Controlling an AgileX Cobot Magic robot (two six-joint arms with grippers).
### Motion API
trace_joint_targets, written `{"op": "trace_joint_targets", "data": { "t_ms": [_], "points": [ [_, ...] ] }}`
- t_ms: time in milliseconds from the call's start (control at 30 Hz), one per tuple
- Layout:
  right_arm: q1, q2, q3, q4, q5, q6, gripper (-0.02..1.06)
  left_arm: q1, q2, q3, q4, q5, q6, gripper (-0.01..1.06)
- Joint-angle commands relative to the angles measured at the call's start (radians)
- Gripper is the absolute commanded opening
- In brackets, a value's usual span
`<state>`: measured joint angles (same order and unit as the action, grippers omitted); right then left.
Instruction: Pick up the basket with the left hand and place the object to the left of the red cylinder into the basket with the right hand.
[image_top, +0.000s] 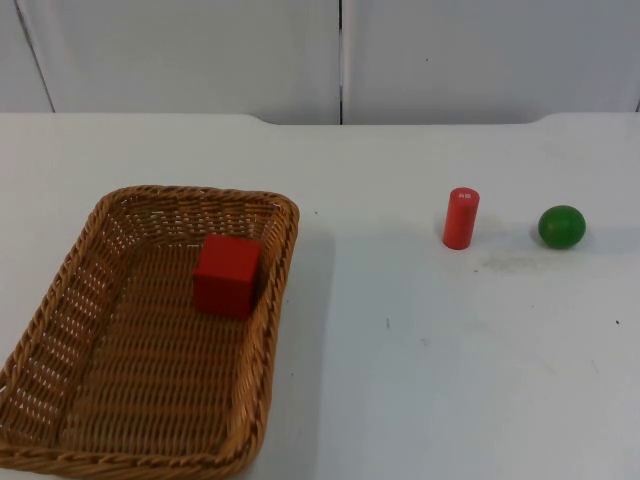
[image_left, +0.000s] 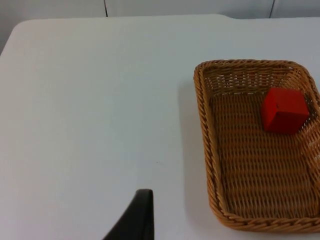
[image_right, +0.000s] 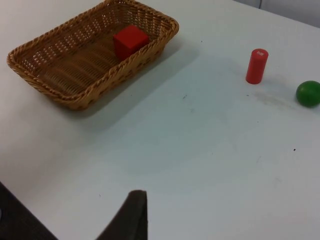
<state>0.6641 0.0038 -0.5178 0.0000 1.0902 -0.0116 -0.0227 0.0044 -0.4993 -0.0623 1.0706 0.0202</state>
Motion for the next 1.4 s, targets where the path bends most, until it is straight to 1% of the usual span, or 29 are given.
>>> {"op": "trace_joint_targets", "data": {
  "t_ms": [0, 900, 967, 1100, 1367],
  "points": [
    [-0.003, -0.004, 0.002, 0.000, -0.011, 0.001, 1.05, -0.007, -0.004, 0.005, -0.001, 0.003, 0.001, 1.05],
    [-0.005, -0.004, 0.002, 0.007, -0.013, 0.001, 1.05, -0.007, -0.004, 0.005, -0.001, 0.003, 0.001, 1.05],
    [-0.005, -0.004, 0.002, 0.009, -0.013, 0.001, 1.05, -0.003, -0.004, 0.005, -0.001, 0.003, 0.000, 1.05],
    [-0.005, -0.004, 0.002, 0.009, -0.013, 0.001, 1.05, 0.036, -0.004, 0.005, -0.001, 0.003, 0.000, 1.05],
    [-0.005, -0.004, 0.002, 0.009, -0.013, 0.001, 1.05, 0.049, -0.004, 0.005, -0.001, 0.003, 0.000, 1.05]
  ]
}}
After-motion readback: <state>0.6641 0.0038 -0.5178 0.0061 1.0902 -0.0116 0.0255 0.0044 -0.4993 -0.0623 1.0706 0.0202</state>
